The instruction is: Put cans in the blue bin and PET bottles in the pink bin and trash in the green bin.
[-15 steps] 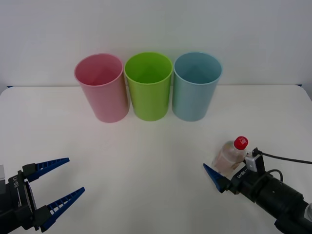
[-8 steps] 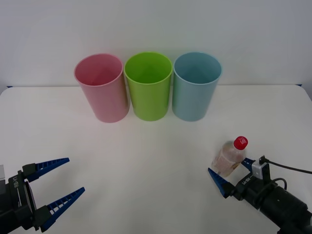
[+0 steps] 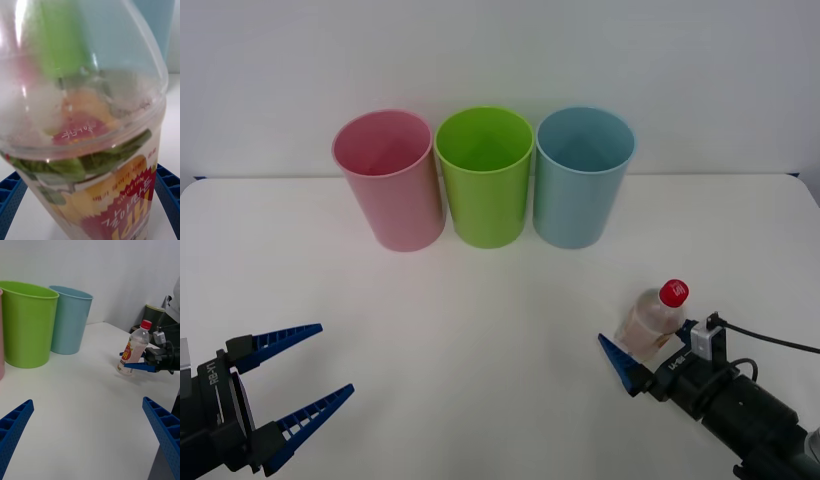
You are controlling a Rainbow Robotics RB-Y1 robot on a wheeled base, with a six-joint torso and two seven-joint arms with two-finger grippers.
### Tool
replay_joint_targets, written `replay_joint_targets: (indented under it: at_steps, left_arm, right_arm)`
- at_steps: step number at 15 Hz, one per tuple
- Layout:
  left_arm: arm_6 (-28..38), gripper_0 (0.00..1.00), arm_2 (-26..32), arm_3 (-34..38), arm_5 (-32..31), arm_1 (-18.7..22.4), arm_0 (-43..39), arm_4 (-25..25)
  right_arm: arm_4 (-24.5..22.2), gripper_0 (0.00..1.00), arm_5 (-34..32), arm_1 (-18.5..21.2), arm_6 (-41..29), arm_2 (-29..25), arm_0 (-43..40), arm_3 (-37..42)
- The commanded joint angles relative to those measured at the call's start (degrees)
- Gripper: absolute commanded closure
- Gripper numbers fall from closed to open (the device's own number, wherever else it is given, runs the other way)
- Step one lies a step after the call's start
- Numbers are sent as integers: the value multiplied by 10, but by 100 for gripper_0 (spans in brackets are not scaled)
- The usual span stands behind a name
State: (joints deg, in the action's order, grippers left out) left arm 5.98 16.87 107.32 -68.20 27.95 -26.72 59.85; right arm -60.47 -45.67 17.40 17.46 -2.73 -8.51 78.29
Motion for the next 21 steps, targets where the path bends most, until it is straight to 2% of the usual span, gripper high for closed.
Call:
replay_joint_targets:
  at_steps: [1,4,6,7,8,9,21]
  left_arm:
    - [0,0,0,0,0,0,0,0]
    - [0,0,0,0,0,0,0,0]
    - [0,0,0,0,0,0,0,0]
    - [0,0,0,0,0,0,0,0]
    - [0,0,0,0,0,0,0,0]
    - [0,0,0,0,0,0,0,0]
    - [0,0,0,0,0,0,0,0]
  right_arm:
    - [2,0,-29,0,14,-4,34,-46]
    - [17,0,-42,0,53,-11,39,-58]
    - [18,0,-50,0,53,-16,39,-58]
    - [19,27,-58,0,53,-20,39,-58]
    - [22,79,-65,0,53,-25,39,-58]
    - [29,100,-75,0,54,-30,37,-58]
    - [33,100,-99,0,64,-22,34,-54]
